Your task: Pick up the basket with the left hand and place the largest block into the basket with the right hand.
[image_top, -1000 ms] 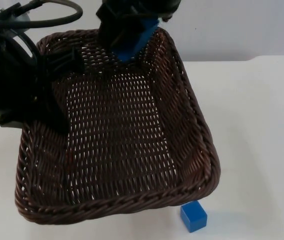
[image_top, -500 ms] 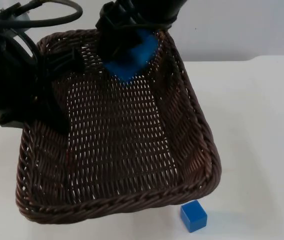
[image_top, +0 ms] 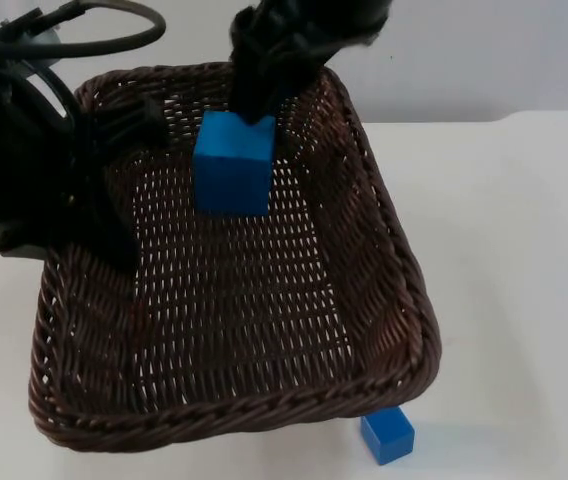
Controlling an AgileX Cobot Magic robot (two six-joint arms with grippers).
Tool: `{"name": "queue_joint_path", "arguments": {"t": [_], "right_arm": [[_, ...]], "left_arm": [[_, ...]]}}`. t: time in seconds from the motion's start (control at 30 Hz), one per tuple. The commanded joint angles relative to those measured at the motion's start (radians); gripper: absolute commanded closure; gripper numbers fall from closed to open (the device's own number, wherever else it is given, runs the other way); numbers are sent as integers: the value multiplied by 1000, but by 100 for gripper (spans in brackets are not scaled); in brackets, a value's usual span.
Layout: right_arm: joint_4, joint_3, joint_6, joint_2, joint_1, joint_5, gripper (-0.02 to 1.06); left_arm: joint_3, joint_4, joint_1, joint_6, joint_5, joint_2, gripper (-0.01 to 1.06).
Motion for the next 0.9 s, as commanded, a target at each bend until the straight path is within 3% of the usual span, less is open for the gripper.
{"name": "queue_joint_path", "arguments": {"t": [0.0,0.2,0.5,0.87], "right_arm": [[-22,-4,43,-78,-15,42,38],[-10,28,66,-183,-57,62,38],[11,376,70,-517,-136,-43,38],[-18,626,144,-797,-138,-68,38]], "left_arm": [[-4,-5,-5,0,-19,-13,105],[-4,-6,-5,5,-19,-13,105],[-4,-24,-5,26,-21,-13,105],[-4,-38,-5,26,-15,-13,105]]}}
